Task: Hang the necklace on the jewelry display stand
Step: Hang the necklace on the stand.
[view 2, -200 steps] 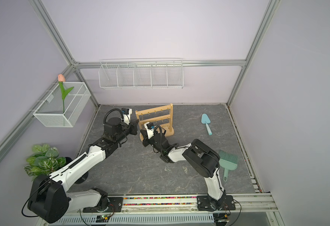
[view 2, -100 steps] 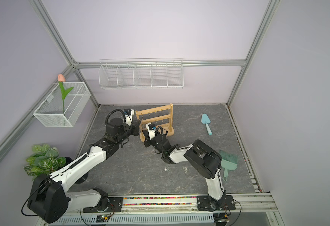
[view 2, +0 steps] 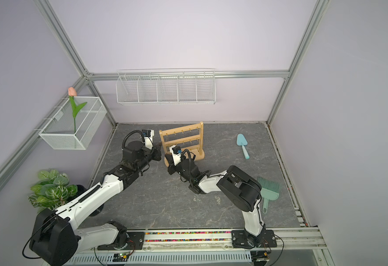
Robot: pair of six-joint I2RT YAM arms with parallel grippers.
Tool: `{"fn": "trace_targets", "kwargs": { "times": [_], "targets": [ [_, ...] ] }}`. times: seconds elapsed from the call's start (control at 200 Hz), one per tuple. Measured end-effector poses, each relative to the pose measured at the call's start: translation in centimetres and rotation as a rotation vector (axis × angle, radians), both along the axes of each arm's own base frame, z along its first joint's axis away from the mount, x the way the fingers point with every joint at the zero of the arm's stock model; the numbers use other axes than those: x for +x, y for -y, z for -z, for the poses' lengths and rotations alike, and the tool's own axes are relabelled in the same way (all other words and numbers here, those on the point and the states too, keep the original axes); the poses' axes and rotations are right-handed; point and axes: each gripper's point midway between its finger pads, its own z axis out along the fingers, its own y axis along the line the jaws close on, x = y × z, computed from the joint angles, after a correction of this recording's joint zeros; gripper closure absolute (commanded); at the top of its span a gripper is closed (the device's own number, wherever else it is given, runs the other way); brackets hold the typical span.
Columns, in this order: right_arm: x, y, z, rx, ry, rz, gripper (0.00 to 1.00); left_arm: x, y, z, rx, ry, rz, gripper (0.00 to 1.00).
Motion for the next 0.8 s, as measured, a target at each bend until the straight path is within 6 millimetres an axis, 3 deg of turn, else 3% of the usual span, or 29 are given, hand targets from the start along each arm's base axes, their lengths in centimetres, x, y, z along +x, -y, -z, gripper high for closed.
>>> {"fn": "trace_targets", "kwargs": {
  "times": [0.32, 0.46, 0.8],
  "targets": [
    [-0.4, 0.8, -1.5, 0.003, 0.028, 0.019, 0.93, 0.0, -0.1, -0.1, -0.005, 0.000, -0.008, 1.00],
    [-0.1, 1.3, -1.2, -0.010, 0.030, 0.047, 0.93, 0.0, -0.1, -0.1, -0.006, 0.000, -0.006, 1.00],
    [2.4, 3.6, -0.5, -0.027, 0.017, 0.129, 0.93, -0.3, 0.7, 0.2, -0.006, -0.007, 0.013, 1.00]
  ]
}}
